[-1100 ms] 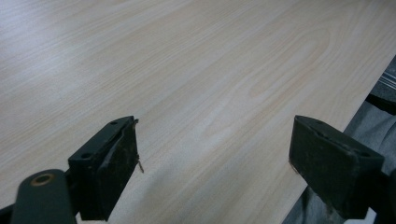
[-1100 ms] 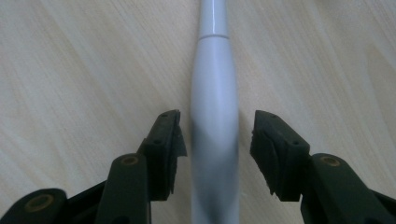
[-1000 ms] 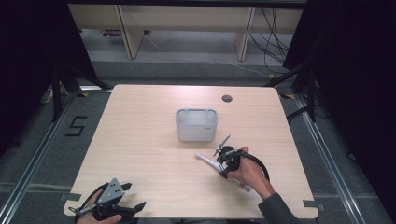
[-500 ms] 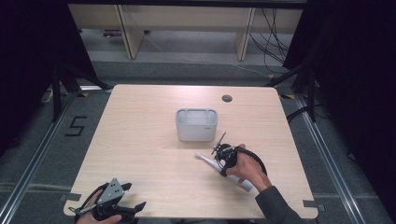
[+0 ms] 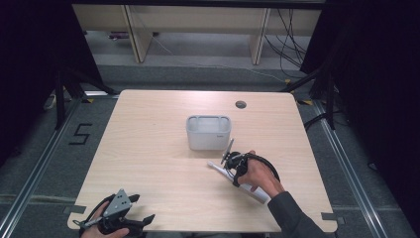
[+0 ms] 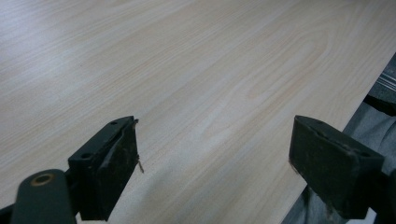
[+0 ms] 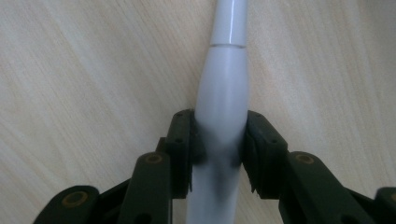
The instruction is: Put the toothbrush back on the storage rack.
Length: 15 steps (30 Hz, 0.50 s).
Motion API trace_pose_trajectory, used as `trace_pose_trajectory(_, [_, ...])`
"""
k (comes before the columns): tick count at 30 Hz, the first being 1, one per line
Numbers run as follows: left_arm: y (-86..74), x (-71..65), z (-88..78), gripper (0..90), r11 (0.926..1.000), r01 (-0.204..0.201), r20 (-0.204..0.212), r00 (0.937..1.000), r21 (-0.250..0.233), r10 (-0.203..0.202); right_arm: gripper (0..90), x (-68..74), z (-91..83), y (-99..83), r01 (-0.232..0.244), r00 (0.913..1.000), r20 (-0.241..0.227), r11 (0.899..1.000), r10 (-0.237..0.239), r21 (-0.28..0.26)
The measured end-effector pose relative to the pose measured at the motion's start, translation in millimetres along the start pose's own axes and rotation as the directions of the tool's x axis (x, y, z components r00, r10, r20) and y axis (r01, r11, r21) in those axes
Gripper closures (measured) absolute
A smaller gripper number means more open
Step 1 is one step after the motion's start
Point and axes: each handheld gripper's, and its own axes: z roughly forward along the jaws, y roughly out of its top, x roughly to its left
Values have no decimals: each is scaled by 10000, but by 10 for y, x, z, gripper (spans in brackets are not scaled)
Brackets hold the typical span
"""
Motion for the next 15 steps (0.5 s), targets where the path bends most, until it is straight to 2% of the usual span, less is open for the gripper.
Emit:
trace_pose_trajectory(7, [0,-6,-5,150,10000,37,71,10000,21,-37,665,9,2,37,-90,10000,-30,9997,91,243])
trace_pose_trajectory(9, [1,-5,-2,150,10000,56,106,9999,38,-56,665,1,2,50,207,9998,46,9989,-209,413])
trace_pose_trajectory(10, [0,-7,-2,150,10000,37,64,10000,23,-38,665,6,4,58,155,9999,31,9989,-157,431])
trace_pose_trajectory(11, [-2,-23,7,150,9996,240,69,9997,-139,-239,665,14,-2,69,120,9999,85,9980,-126,618])
trace_pose_trajectory(13, [-1,-22,4,149,9997,224,71,9997,-128,-223,666,17,3,80,109,9999,85,9977,-115,664])
trace_pose_trajectory(14, [1,-5,-8,149,10000,10,71,10000,24,-10,666,16,3,80,114,9999,78,9978,-119,660])
trace_pose_trajectory(15, [0,-3,-3,149,10000,26,36,10000,-44,-26,666,9,3,78,169,9998,83,9978,-175,640])
